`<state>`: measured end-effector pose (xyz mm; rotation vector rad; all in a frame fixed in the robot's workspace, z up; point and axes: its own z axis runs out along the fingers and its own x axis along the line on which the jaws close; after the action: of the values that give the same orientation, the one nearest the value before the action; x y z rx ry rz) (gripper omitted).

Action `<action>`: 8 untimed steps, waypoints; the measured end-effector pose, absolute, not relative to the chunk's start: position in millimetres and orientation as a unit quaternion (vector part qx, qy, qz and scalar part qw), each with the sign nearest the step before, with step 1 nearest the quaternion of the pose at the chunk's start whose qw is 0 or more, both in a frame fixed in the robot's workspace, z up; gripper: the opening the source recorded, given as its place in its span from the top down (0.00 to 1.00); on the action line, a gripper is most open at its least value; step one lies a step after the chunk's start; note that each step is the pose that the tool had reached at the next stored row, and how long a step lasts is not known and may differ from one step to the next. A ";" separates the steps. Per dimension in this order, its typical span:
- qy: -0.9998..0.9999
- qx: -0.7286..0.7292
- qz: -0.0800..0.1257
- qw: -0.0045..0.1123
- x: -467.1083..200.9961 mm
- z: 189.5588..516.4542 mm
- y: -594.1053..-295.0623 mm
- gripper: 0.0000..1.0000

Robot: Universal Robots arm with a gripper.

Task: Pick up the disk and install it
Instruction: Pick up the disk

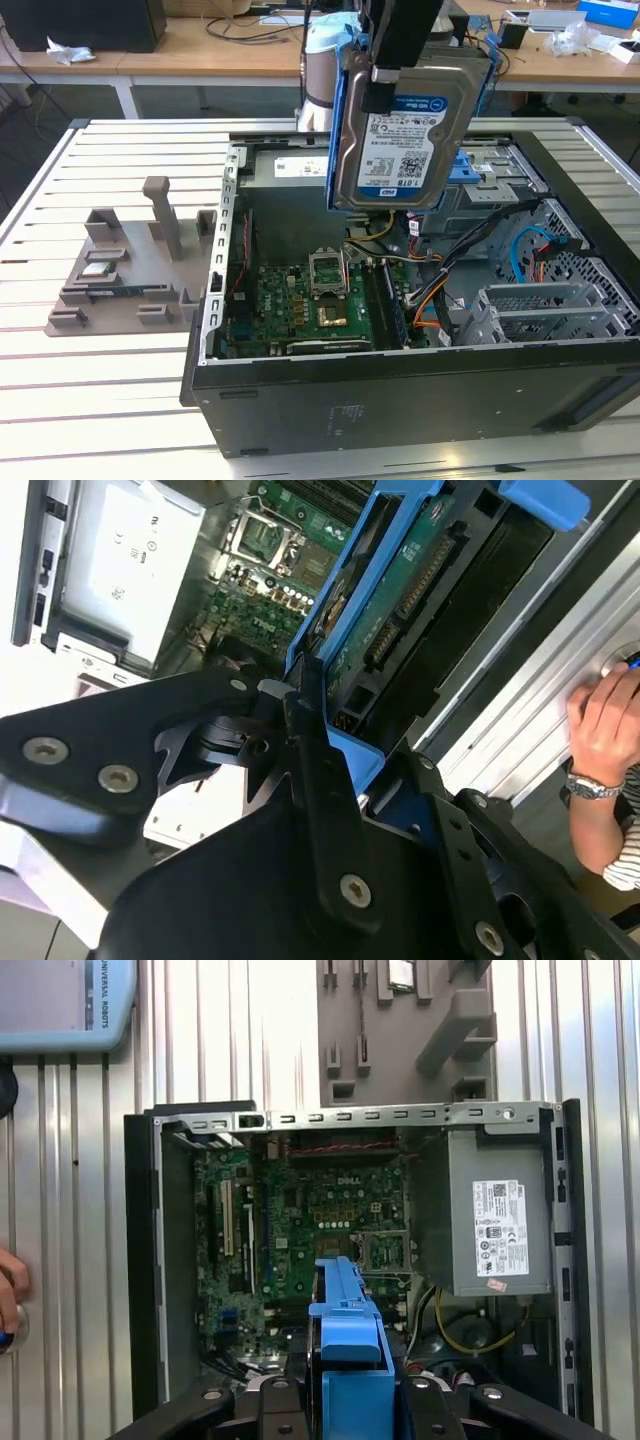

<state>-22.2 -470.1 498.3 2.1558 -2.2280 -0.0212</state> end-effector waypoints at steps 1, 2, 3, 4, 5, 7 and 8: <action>-0.718 0.695 -0.007 0.021 -21.6 498.3 -472.7 0.63; -0.719 0.695 -0.007 0.021 -20.7 498.2 -477.1 0.63; -0.719 0.695 -0.007 0.021 -19.5 498.1 -482.3 0.63; -0.719 0.695 -0.007 0.021 -18.5 498.0 -486.5 0.63; -0.718 0.695 -0.007 0.021 -16.9 497.8 -492.9 0.63; -0.718 0.695 -0.008 0.021 -14.2 497.5 -504.5 0.63; -0.718 0.695 -0.008 0.021 -13.5 497.4 -507.3 0.63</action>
<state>-13.5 -507.3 497.4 2.1546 -2.2269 -0.0236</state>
